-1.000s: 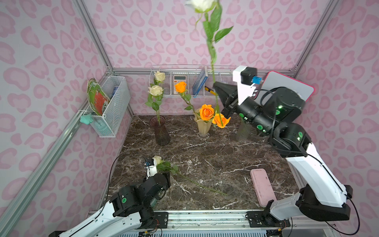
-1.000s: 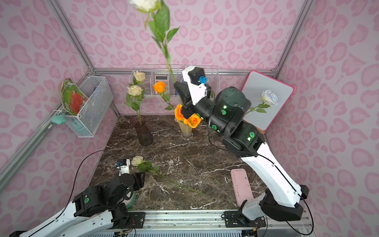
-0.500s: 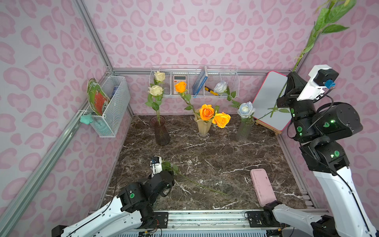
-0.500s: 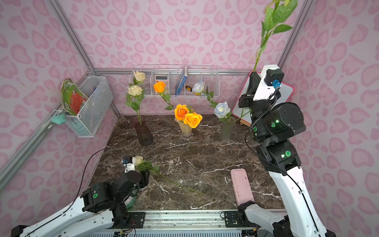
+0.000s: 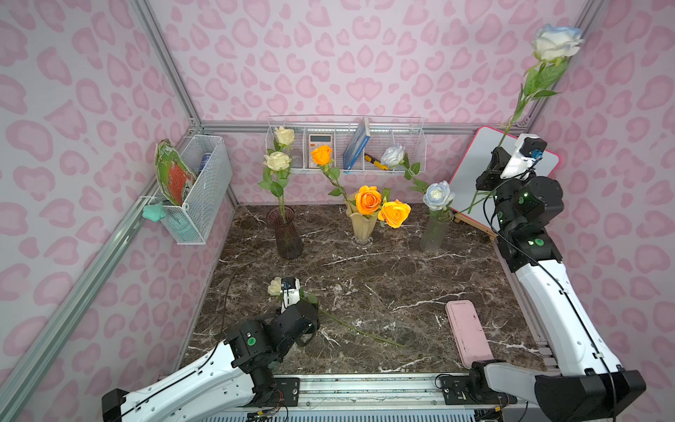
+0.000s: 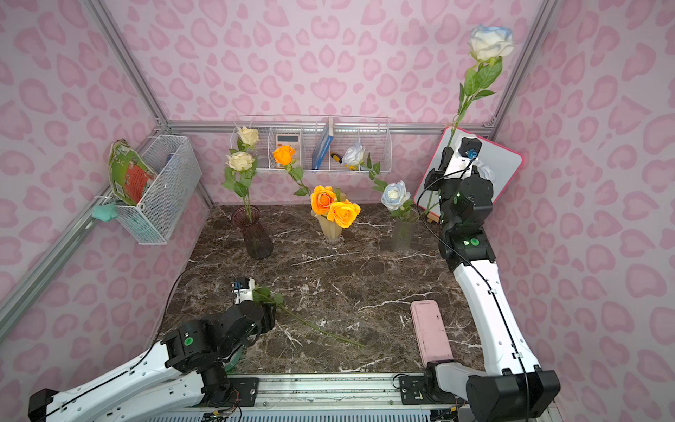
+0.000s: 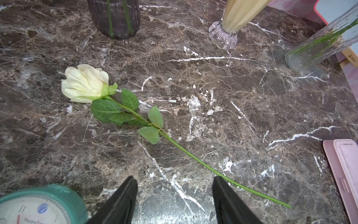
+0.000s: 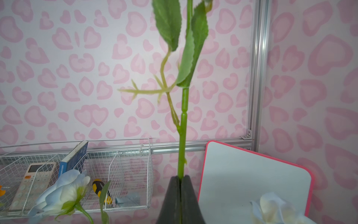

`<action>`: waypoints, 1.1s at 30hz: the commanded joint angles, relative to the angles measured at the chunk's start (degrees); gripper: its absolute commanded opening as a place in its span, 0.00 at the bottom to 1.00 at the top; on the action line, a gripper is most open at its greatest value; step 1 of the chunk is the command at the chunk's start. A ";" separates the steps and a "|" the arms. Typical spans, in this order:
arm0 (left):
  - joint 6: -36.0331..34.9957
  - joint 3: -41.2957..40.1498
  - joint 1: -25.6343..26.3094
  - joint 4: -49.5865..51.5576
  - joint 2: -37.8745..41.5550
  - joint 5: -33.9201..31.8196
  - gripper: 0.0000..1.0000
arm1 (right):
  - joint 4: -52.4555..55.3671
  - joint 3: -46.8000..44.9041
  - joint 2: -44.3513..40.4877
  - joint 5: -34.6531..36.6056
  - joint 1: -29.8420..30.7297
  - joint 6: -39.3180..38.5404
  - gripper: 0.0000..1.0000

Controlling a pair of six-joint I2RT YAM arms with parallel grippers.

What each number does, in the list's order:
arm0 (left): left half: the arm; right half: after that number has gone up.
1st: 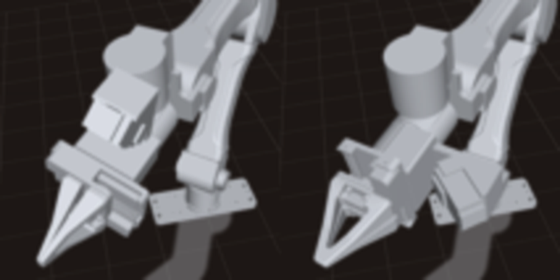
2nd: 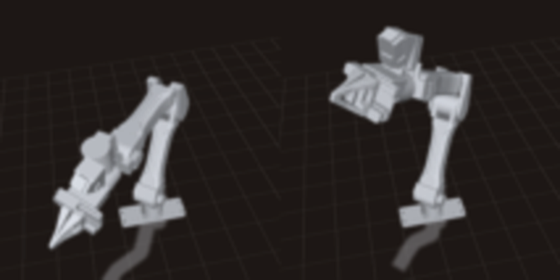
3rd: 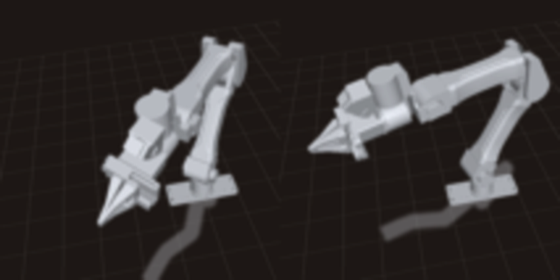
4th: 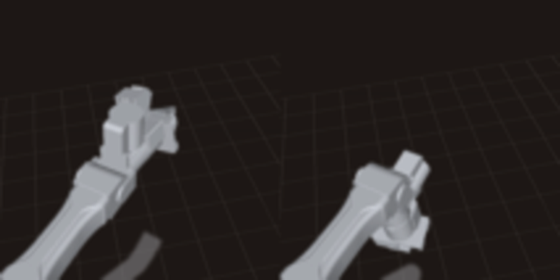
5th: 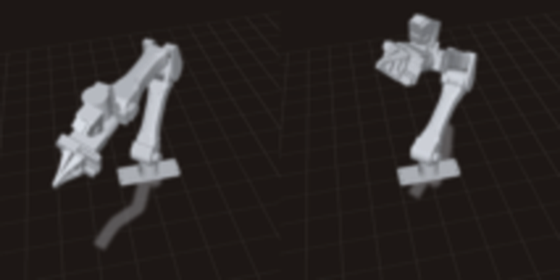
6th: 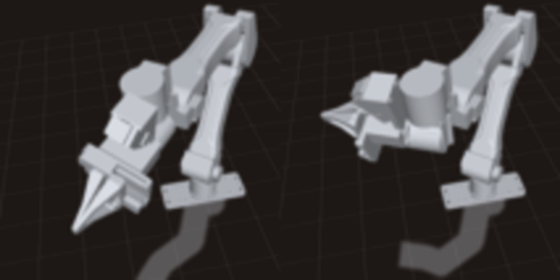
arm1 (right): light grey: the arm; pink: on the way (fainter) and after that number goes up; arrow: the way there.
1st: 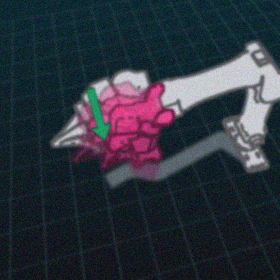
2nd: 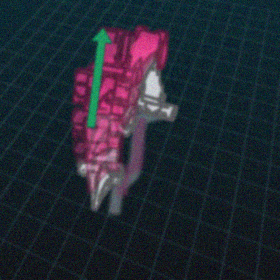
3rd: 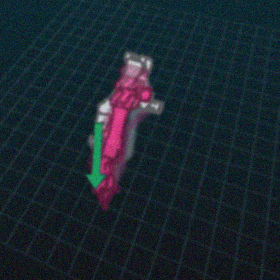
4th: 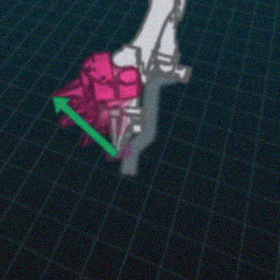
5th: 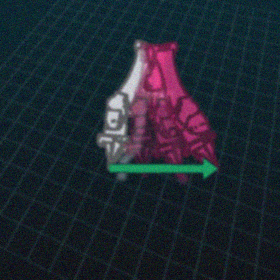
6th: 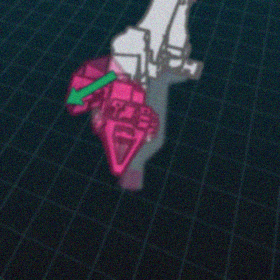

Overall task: Arrange the flowers in different vases according to their colors
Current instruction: Insert the flower into the vase.

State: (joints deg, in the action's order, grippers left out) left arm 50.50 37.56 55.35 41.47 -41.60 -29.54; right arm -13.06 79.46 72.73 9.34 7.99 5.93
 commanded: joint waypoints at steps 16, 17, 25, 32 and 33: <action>-1.63 -1.23 -0.07 -6.07 -3.76 1.28 0.67 | -15.94 -6.66 11.28 -1.48 -0.42 2.15 0.00; -1.70 -1.18 -0.03 -6.18 -4.05 1.37 0.67 | -16.69 -7.29 11.69 -1.39 -0.43 2.24 0.00; -1.72 -1.92 -0.04 -7.09 -4.54 1.15 0.67 | -22.28 -10.26 14.56 -0.36 0.02 2.51 0.00; 0.06 -2.09 -0.06 -6.13 -5.12 0.31 0.67 | -23.68 -9.85 17.56 0.22 1.20 1.28 0.00; 1.11 -1.61 -0.03 -4.94 -5.54 -0.30 0.67 | -24.02 -10.16 17.81 0.27 1.24 1.34 0.00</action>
State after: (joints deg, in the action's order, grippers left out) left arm 49.36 35.38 55.35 34.89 -46.59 -28.42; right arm -33.06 69.58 90.15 8.78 8.99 7.81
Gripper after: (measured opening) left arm 0.668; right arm 0.062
